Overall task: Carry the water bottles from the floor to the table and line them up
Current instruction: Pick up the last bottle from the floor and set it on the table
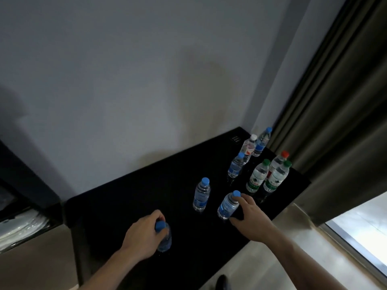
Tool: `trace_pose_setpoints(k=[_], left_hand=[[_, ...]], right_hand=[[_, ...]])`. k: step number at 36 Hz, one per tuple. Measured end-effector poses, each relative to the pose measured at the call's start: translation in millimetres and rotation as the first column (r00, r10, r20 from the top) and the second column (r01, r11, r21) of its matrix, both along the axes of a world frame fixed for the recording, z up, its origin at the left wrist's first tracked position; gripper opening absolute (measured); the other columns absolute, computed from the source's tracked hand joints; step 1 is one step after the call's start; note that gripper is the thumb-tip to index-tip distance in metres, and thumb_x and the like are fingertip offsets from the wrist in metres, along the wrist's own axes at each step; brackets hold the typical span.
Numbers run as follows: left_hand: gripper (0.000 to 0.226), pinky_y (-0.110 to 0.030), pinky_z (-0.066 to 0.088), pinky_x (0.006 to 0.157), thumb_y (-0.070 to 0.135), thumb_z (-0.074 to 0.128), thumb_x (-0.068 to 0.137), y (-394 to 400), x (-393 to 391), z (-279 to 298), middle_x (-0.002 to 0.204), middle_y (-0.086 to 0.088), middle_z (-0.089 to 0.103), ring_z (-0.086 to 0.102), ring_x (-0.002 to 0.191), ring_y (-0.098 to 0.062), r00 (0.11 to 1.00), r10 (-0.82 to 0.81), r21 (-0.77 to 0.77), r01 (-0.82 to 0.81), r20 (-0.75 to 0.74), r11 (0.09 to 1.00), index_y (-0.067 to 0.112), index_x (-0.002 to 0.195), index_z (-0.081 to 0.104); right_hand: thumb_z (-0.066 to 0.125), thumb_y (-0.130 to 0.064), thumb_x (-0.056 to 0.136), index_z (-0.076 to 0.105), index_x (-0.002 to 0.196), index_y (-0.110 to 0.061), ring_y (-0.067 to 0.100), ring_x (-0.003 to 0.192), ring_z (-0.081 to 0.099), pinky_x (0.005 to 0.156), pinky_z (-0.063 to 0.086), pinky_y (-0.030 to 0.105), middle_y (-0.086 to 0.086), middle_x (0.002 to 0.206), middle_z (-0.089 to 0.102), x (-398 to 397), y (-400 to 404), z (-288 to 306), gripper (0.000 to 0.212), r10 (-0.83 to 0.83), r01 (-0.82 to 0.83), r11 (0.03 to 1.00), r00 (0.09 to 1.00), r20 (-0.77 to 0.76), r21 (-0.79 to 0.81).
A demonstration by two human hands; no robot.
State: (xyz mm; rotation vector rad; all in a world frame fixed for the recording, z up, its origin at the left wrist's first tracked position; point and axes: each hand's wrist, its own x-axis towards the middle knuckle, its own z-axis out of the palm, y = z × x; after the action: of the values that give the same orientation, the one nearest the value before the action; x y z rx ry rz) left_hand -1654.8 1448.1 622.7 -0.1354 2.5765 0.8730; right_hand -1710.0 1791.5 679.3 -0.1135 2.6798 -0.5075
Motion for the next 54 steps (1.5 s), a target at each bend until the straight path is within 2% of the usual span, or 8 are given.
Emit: trace_pose_setpoints(k=[15,18,23,27,34,38,45,54], left_hand=[[0.015,-0.021,0.054,0.074,0.044,0.065,0.093,95.0,-60.2,2.7,0.095,0.016,0.064,0.065,0.082,0.003,0.976,0.216,-0.060,-0.216,-0.004,0.974,0.044,0.096,0.051],[0.014,-0.021,0.054,0.072,0.042,0.065,0.093,111.0,-68.9,7.2,0.094,0.014,0.064,0.065,0.082,0.000,0.955,0.295,-0.075,-0.295,-0.019,0.953,0.042,0.096,0.052],[0.014,-0.027,0.058,0.069,0.042,0.065,0.094,134.6,-68.6,9.4,0.086,0.011,0.065,0.065,0.074,-0.003,0.910,0.410,-0.123,-0.415,-0.069,0.901,0.039,0.094,0.051],[0.015,-0.030,0.060,0.069,0.045,0.062,0.094,144.2,-68.5,13.4,0.085,0.010,0.066,0.067,0.070,-0.004,0.885,0.465,-0.156,-0.463,-0.024,0.873,0.038,0.096,0.050],[0.020,-0.020,0.050,0.061,0.051,0.062,0.093,146.9,-75.6,34.2,0.084,0.009,0.066,0.066,0.069,-0.003,0.908,0.419,-0.243,-0.401,0.024,0.883,0.039,0.102,0.048],[0.041,-0.018,0.051,0.064,0.054,0.062,0.092,147.7,-82.6,48.4,0.097,0.012,0.063,0.063,0.076,-0.001,0.922,0.386,-0.310,-0.372,-0.018,0.875,0.037,0.127,0.046],[0.040,-0.017,0.052,0.062,0.055,0.060,0.094,177.1,-117.1,76.2,0.085,0.011,0.063,0.064,0.071,0.001,0.952,0.264,-0.194,-0.292,-0.158,0.937,0.042,0.129,0.048],[0.038,-0.018,0.054,0.069,0.060,0.060,0.091,226.9,-173.0,95.7,0.090,0.020,0.062,0.063,0.078,0.004,0.963,0.140,-0.082,-0.163,-0.229,0.983,0.048,0.125,0.050]], right_hand=[[0.060,-0.043,0.092,0.035,0.154,-0.026,0.026,0.141,0.039,0.114,0.037,0.033,-0.002,0.161,0.022,-117.1,52.6,-36.8,0.069,0.216,-0.220,0.975,0.970,0.114,0.020],[0.059,-0.041,0.093,0.043,0.149,-0.026,0.017,0.131,0.049,0.109,0.040,0.027,-0.005,0.151,0.037,-132.6,66.5,-46.2,0.060,0.294,-0.292,0.956,0.947,0.131,-0.035],[0.059,-0.035,0.091,0.061,0.123,-0.039,0.005,0.091,0.058,0.086,0.051,0.025,-0.012,0.115,0.055,-149.9,78.9,-54.7,0.033,0.397,-0.385,0.917,0.906,0.143,-0.106],[0.063,-0.036,0.086,0.060,0.119,-0.042,0.002,0.088,0.059,0.082,0.053,0.024,-0.017,0.110,0.055,-157.1,79.2,-57.8,0.034,0.440,-0.420,0.895,0.887,0.140,-0.151],[0.067,-0.036,0.086,0.057,0.118,-0.047,0.003,0.093,0.059,0.081,0.054,0.024,-0.021,0.111,0.050,-158.3,73.9,-57.4,0.035,0.465,-0.439,0.878,0.877,0.124,-0.191],[0.065,-0.038,0.088,0.058,0.120,-0.045,0.003,0.090,0.061,0.081,0.055,0.026,-0.020,0.111,0.052,-153.5,79.6,-51.2,0.033,0.434,-0.411,0.890,0.896,0.092,-0.199],[0.067,-0.040,0.090,0.058,0.124,-0.047,0.001,0.085,0.063,0.077,0.055,0.020,-0.023,0.110,0.053,-170.8,112.4,-20.3,0.035,0.371,-0.363,0.908,0.929,0.000,-0.208],[0.069,-0.039,0.090,0.058,0.120,-0.048,-0.008,0.088,0.062,0.068,0.048,0.009,-0.027,0.112,0.054,-223.5,160.7,23.5,0.033,0.245,-0.274,0.925,0.959,-0.139,-0.263]])
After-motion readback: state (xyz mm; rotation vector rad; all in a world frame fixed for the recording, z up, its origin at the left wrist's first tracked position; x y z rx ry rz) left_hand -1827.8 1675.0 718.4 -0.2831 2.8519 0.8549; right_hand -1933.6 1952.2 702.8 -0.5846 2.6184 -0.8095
